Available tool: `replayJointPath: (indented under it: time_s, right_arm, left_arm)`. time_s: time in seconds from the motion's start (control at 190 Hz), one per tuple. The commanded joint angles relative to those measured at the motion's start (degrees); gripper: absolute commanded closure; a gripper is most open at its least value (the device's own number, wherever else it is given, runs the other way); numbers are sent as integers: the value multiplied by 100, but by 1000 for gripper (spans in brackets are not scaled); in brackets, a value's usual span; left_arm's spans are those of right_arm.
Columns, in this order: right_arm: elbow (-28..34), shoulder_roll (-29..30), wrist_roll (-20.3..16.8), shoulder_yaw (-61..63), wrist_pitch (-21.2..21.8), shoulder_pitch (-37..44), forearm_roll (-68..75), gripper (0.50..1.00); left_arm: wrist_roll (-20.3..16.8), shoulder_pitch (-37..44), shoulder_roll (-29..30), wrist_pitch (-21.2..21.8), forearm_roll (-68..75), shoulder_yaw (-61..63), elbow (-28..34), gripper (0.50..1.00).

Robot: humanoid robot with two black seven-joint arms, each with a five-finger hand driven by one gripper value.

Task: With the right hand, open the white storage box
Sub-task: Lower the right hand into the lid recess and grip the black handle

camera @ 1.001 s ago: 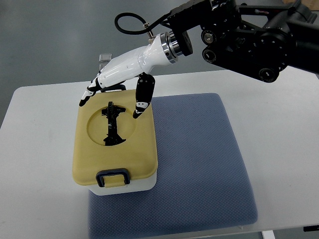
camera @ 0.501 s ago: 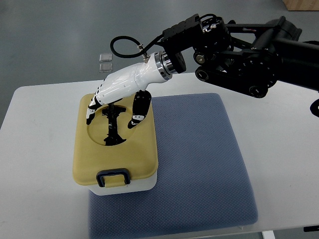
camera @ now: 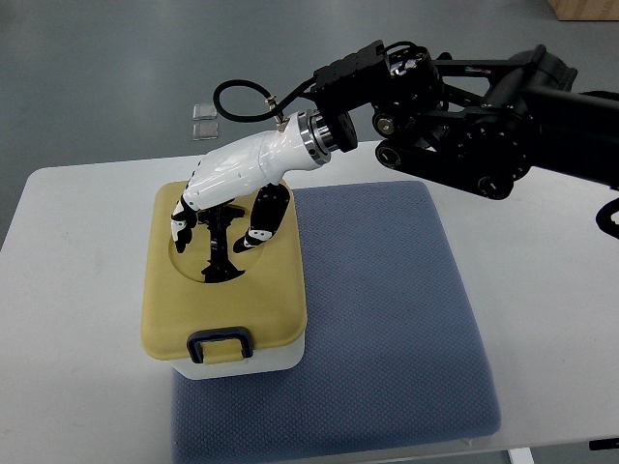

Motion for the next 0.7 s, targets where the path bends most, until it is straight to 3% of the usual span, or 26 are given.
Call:
replayJointPath:
  time_s: [0.0, 0.4, 0.696]
  right_arm:
    - [-1, -10, 0, 0, -6, 2, 0, 842]
    - [-1, 34, 0, 0, -14, -51, 0, 993]
    - [-1, 34, 0, 70, -14, -24, 17, 1000]
  left_arm:
    - [-1, 0, 0, 0, -1, 0, -3, 500]
    - [-1, 0, 0, 0, -1, 0, 6, 500]
    - [-1, 0, 0, 0, -1, 0, 6, 500]
